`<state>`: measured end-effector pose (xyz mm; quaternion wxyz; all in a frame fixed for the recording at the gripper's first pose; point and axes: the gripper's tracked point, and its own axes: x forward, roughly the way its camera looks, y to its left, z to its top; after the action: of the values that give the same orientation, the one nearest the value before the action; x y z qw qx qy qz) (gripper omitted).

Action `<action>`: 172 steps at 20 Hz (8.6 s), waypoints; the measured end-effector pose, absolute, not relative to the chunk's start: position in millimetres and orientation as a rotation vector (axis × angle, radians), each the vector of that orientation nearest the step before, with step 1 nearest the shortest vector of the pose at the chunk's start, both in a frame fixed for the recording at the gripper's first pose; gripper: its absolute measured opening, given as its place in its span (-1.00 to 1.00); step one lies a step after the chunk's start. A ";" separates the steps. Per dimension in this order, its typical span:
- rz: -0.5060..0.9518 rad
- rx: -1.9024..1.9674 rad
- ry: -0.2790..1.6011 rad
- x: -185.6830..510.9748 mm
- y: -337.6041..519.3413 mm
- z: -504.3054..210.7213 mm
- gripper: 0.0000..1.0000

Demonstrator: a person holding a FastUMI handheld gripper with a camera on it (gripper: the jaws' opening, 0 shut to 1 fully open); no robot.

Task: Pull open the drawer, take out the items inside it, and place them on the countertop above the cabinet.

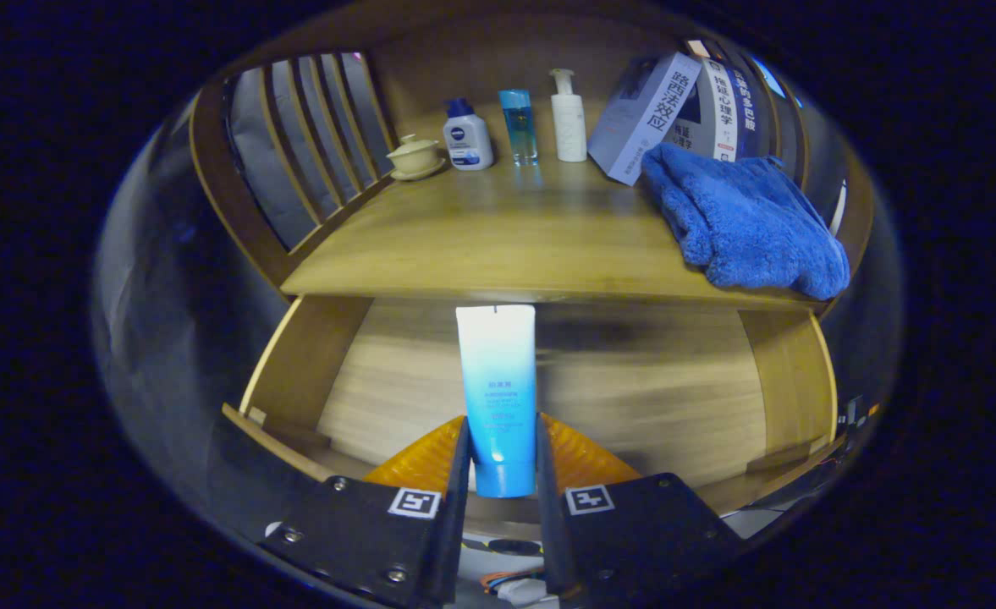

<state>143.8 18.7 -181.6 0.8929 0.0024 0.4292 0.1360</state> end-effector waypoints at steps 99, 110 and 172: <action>0.144 -0.037 0.263 52.0 5.6 -192.0 0.94; 0.200 -0.041 0.295 15.0 16.3 -228.1 0.95; 0.099 0.096 0.225 221.9 -7.2 -243.1 0.90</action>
<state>221.9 -7.2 -243.1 0.9913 0.0481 0.1121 0.0495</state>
